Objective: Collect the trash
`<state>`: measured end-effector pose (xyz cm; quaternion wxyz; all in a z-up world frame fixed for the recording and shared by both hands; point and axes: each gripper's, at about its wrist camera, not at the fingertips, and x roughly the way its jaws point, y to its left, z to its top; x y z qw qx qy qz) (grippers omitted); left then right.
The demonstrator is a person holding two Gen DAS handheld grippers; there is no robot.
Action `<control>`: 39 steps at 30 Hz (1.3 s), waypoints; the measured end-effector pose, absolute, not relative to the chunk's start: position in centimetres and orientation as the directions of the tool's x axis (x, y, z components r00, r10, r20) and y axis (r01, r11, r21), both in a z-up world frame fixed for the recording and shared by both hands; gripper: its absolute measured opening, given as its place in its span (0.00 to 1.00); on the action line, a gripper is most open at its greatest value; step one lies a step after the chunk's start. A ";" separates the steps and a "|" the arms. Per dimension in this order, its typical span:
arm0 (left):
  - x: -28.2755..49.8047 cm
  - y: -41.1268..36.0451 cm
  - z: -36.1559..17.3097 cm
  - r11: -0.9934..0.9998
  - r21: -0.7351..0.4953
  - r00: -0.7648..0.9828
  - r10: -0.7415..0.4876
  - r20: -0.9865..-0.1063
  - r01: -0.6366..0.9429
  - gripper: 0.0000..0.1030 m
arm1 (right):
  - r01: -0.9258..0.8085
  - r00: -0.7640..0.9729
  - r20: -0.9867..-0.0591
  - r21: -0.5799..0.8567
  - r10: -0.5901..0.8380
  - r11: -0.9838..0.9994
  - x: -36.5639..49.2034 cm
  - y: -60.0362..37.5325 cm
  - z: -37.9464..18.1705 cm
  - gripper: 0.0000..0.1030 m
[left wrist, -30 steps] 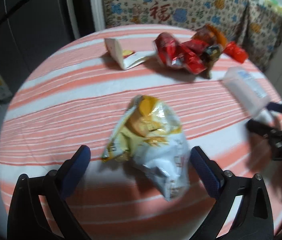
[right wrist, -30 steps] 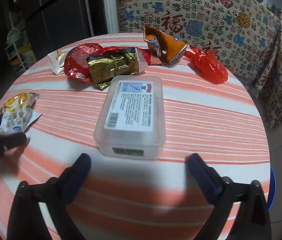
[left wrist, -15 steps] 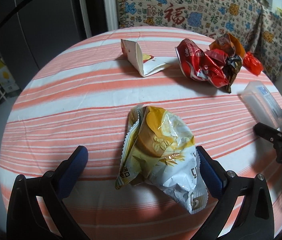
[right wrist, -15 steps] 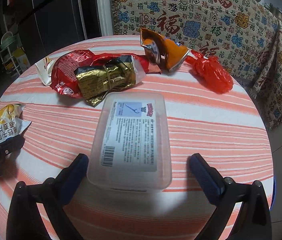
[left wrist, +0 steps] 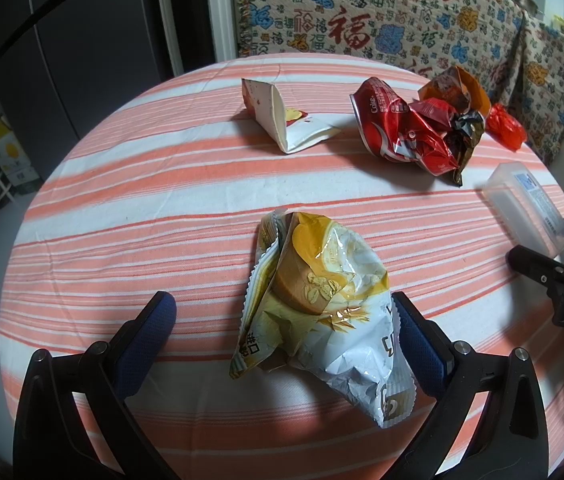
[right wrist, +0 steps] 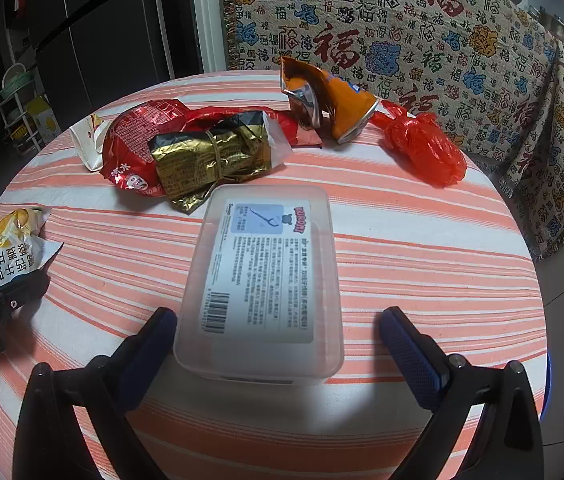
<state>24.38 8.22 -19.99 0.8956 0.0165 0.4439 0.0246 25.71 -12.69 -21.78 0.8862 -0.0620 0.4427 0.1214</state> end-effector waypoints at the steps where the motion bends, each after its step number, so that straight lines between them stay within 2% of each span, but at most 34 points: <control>1: 24.4 8.2 -20.0 0.998 0.051 0.605 0.059 -0.794 -0.029 1.00 | -0.270 0.579 -0.800 -0.002 0.160 0.963 25.7 -12.7 -21.8 1.00; 4: 24.4 8.3 -20.0 0.999 0.048 0.605 0.054 -0.795 -0.026 1.00 | -0.268 0.579 -0.800 -0.004 0.158 0.963 25.7 -12.6 -21.9 1.00; 8: 23.9 8.9 -19.6 0.997 0.034 0.575 -0.010 -0.818 0.066 0.99 | -0.281 0.568 -0.808 -0.009 0.159 0.960 25.5 -12.6 -21.9 1.00; 11: 22.8 10.3 -17.8 0.992 -0.070 0.597 -0.122 -0.793 0.109 0.99 | -0.289 0.496 -0.851 0.027 0.174 0.957 25.3 -13.6 -21.4 1.00; 14: 22.2 10.9 -16.0 0.976 -0.145 0.615 -0.215 -0.759 0.163 0.99 | -0.272 0.471 -0.851 0.112 0.234 0.956 25.4 -14.7 -20.1 1.00; 17: 22.5 10.1 -15.5 0.971 -0.147 0.619 -0.235 -0.750 0.190 0.99 | -0.291 0.459 -0.858 0.098 0.229 0.952 26.2 -13.5 -19.1 1.00; 23: 23.8 9.1 -16.5 0.985 -0.082 0.615 -0.160 -0.772 0.153 0.99 | -0.308 0.433 -0.891 -0.004 0.136 0.951 27.7 -9.8 -19.3 0.99; 24: 23.8 8.9 -16.5 0.985 -0.075 0.616 -0.155 -0.772 0.154 0.95 | -0.303 0.431 -0.894 -0.014 0.124 0.953 27.9 -9.5 -19.4 0.99; 25: 23.7 8.8 -16.6 0.985 -0.068 0.616 -0.152 -0.773 0.158 0.78 | -0.297 0.423 -0.899 -0.020 0.113 0.955 28.2 -9.4 -19.6 0.96; 26: 23.7 8.6 -16.7 0.983 -0.064 0.604 -0.156 -0.781 0.172 0.65 | -0.292 0.415 -0.903 -0.018 0.110 0.956 28.3 -9.4 -19.8 0.67; 27: 23.5 8.6 -16.7 0.982 -0.063 0.596 -0.160 -0.787 0.180 0.39 | -0.297 0.402 -0.908 -0.006 0.119 0.955 28.5 -9.4 -19.9 0.59; 29: 23.2 8.7 -16.6 0.982 -0.055 0.600 -0.153 -0.785 0.179 0.38 | -0.302 0.391 -0.909 0.021 0.144 0.953 28.1 -9.7 -19.5 0.59; 33: 22.8 8.8 -16.0 0.977 -0.124 0.606 -0.204 -0.769 0.171 0.29 | -0.321 0.431 -0.884 0.039 0.182 0.946 26.2 -10.6 -18.0 0.59; 39: 21.3 4.7 -14.7 0.958 -0.164 0.623 -0.278 -0.731 0.236 0.27 | -0.285 0.464 -0.857 0.095 0.224 0.954 23.6 -15.1 -16.3 0.59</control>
